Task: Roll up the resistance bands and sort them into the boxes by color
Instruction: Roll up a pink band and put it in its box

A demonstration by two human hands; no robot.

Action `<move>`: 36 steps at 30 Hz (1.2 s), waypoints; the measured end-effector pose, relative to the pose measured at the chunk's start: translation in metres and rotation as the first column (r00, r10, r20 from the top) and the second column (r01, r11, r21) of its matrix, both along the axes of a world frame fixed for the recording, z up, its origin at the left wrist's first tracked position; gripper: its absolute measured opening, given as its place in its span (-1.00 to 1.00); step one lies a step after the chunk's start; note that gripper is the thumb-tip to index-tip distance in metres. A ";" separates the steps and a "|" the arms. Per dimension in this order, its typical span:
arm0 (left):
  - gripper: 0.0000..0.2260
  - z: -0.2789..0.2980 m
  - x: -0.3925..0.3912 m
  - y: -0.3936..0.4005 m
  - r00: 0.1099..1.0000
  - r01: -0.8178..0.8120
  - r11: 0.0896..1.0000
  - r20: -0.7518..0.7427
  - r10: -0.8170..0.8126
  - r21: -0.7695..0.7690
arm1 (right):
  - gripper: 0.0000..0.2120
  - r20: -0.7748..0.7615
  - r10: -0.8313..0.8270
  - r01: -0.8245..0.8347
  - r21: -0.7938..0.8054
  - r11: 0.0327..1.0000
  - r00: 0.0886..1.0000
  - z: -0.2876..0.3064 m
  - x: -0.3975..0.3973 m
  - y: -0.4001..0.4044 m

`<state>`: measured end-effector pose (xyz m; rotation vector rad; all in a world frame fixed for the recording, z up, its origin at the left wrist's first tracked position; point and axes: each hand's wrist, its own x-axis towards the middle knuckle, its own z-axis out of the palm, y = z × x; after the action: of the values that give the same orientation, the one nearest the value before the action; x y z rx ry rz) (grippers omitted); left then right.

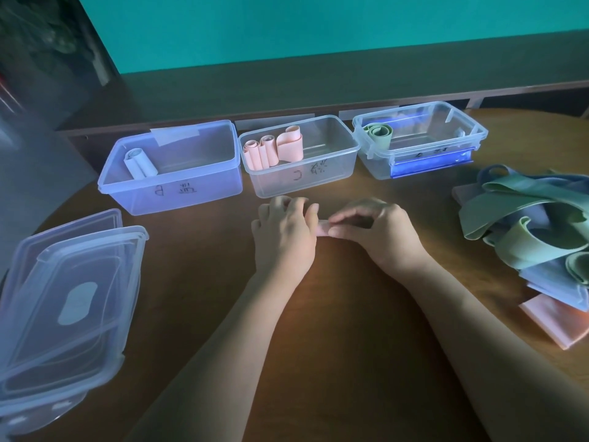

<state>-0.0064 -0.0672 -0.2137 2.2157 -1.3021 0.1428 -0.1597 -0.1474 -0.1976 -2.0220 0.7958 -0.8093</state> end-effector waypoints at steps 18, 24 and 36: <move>-0.72 0.018 0.004 0.011 0.943 0.239 0.962 -0.205 -0.263 -0.134 | -0.84 -0.035 0.012 -0.014 -0.082 0.997 0.999 0.002 0.003 -0.014; -0.72 0.012 0.008 0.002 0.949 0.231 0.966 -0.193 -0.250 -0.118 | -0.66 -0.154 -0.045 0.025 -0.129 0.991 0.987 0.000 0.006 -0.017; -0.72 0.012 0.010 -0.003 0.954 0.226 0.970 -0.178 -0.239 -0.090 | -0.75 -0.057 -0.004 0.002 -0.031 1.000 0.998 0.000 0.009 -0.027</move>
<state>0.0039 -0.0706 -0.2019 1.9479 -1.4171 -0.1072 -0.1503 -0.1747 -0.1977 -2.0803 0.8234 -0.7727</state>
